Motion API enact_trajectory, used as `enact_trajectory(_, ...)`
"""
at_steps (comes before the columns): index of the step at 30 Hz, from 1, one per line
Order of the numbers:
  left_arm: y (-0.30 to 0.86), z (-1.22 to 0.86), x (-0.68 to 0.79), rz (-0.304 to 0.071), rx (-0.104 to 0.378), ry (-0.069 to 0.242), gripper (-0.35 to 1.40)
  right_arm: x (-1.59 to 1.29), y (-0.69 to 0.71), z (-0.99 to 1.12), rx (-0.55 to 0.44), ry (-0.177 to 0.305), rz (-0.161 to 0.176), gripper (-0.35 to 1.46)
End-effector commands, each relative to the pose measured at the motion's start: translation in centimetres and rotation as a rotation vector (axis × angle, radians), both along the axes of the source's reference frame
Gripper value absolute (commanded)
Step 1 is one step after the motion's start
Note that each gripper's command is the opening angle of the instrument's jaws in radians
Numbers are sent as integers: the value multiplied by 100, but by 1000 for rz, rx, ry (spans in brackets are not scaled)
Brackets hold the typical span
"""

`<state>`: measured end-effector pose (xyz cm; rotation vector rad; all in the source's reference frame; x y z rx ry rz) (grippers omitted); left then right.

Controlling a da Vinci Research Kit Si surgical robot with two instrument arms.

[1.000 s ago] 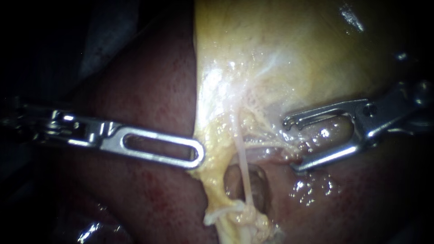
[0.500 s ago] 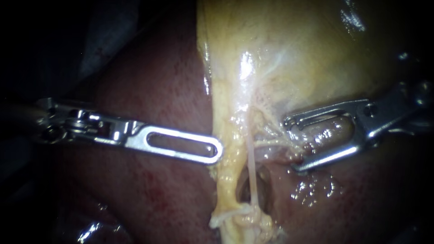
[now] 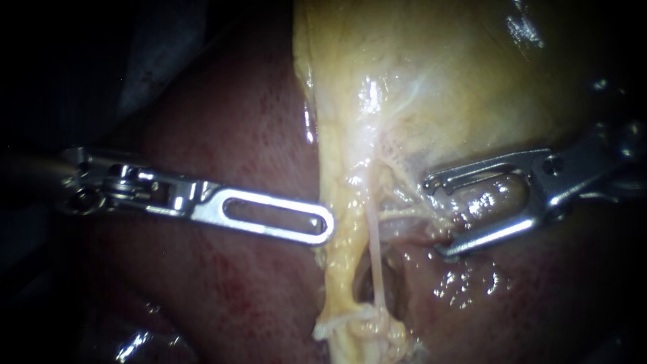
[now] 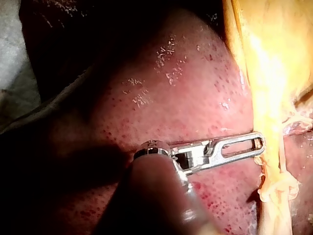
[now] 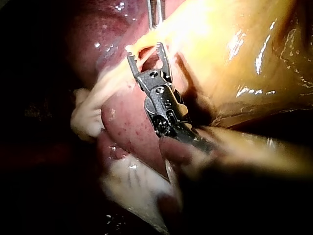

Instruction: Going back first clip left tube

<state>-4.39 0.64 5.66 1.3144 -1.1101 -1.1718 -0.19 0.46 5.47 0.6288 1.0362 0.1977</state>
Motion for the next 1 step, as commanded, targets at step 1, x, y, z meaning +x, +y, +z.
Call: enact_trajectory(1, 0, -1, 0, 0, 0, -1, -35, 0, 0, 0, 0, 0, 0, 44)
